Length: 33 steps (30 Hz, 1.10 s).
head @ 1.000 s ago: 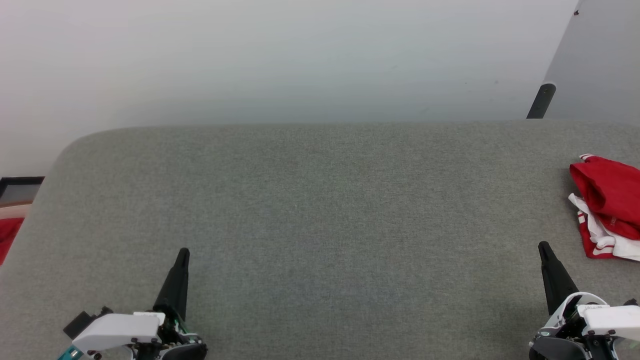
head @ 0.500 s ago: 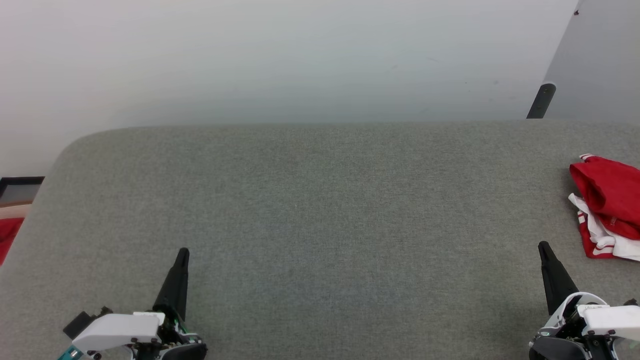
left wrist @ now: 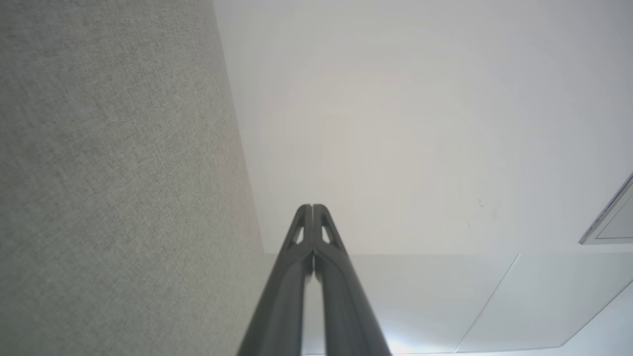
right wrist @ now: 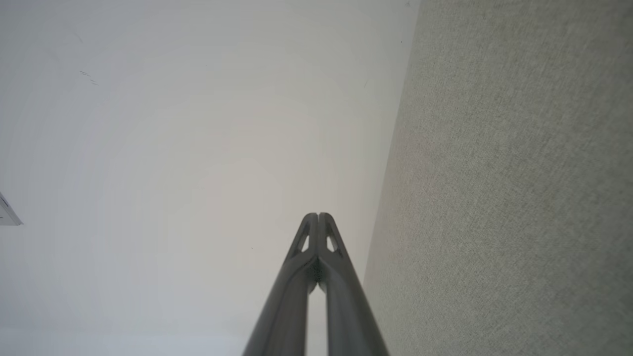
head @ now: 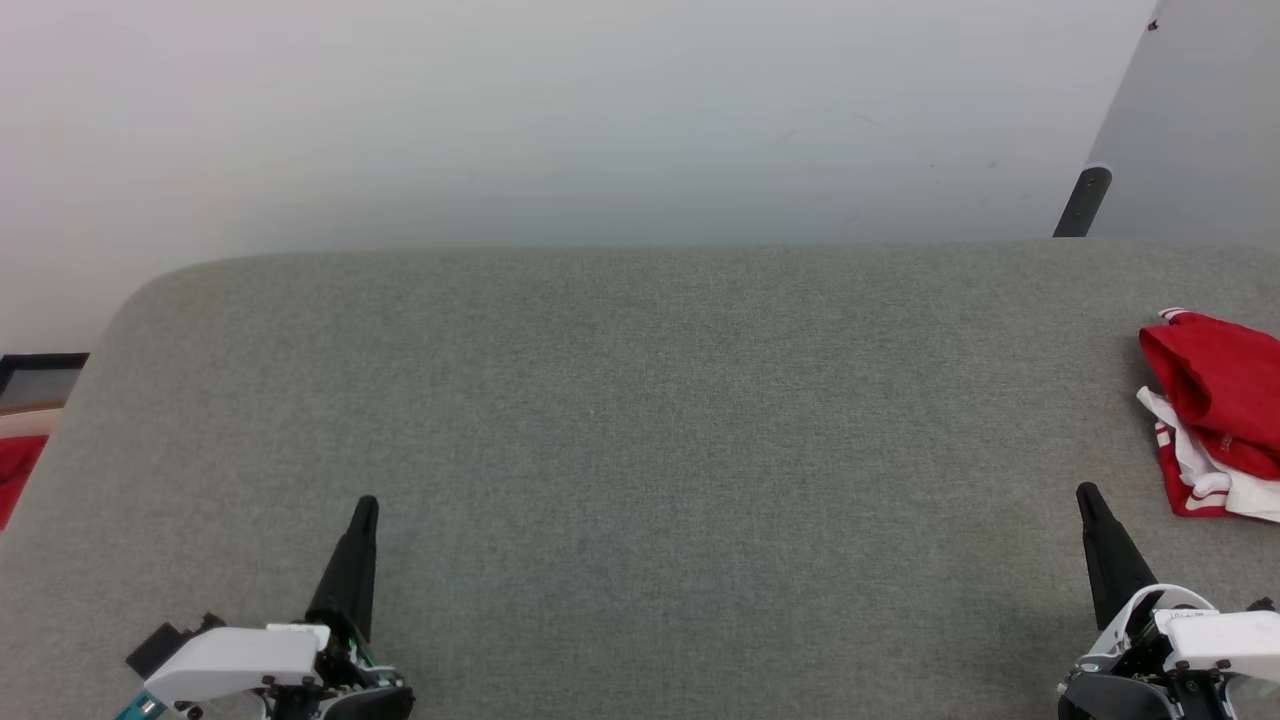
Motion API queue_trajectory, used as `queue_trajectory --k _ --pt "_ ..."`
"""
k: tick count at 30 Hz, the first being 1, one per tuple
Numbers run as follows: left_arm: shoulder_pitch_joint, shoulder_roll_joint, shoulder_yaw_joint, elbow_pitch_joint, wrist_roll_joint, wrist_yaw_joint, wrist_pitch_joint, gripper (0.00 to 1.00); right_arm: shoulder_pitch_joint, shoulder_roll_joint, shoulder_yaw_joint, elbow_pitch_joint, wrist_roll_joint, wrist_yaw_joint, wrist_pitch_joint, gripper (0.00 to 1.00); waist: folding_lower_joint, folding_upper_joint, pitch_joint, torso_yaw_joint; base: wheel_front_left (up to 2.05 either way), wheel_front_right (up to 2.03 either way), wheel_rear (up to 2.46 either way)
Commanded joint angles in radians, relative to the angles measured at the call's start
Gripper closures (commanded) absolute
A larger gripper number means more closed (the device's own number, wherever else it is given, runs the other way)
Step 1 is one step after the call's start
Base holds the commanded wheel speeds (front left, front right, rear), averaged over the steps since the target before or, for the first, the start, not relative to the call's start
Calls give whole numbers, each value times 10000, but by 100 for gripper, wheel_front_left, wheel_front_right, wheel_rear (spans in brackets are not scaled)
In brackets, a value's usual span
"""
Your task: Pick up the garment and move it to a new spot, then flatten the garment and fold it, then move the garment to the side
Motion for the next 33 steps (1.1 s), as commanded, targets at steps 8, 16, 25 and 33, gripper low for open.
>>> queue_trajectory --k 8,16,25,33 --pt "-84 3 23 10 -24 0 27 100 -36 22 -6 -1 39 4 18 100 0 -1 0 0 0 0 0" --pt "-84 3 18 10 -26 0 25 100 -36 22 -6 -1 39 4 18 100 0 -1 0 0 0 0 0" --pt "-84 3 17 10 -28 0 23 100 -36 22 -5 -1 40 4 17 100 0 -1 0 0 0 0 0" --pt "-84 3 19 10 -29 0 22 100 -36 22 -5 -1 40 4 17 100 0 -1 0 0 0 0 0"
